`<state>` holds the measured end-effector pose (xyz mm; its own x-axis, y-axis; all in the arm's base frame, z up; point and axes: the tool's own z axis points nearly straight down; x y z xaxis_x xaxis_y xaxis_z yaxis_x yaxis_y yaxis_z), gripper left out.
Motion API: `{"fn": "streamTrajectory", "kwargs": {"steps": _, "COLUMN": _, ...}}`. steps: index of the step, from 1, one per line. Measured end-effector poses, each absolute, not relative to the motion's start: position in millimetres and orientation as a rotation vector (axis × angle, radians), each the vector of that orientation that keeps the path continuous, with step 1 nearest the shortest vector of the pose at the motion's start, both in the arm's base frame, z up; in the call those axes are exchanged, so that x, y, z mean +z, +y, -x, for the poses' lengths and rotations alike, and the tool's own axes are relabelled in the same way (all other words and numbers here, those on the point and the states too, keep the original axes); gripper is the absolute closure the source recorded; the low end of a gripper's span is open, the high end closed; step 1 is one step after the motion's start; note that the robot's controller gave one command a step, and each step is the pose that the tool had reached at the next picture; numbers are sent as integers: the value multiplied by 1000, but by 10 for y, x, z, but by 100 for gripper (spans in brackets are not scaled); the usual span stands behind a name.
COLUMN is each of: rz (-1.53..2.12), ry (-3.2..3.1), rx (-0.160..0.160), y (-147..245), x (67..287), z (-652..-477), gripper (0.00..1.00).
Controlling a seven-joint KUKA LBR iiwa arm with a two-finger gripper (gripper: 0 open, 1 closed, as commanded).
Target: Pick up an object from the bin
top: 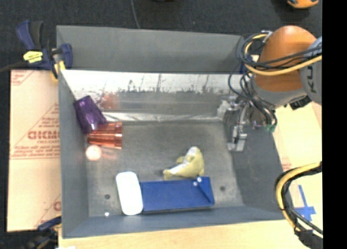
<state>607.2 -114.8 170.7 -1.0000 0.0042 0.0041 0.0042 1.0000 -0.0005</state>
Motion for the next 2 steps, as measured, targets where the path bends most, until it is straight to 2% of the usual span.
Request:
{"fn": "streamTrajectory", "kwargs": {"steps": 1, "rz": 3, "ry": -3144, "rx": 3, "y": -1144, "x": 1754, "z": -6080, "gripper": 0}}
{"fn": "streamTrajectory", "kwargs": {"steps": 2, "rz": 13, "ry": -3151, "rx": 4, "y": -1008, "x": 1141, "z": -5988, "gripper": 0}}
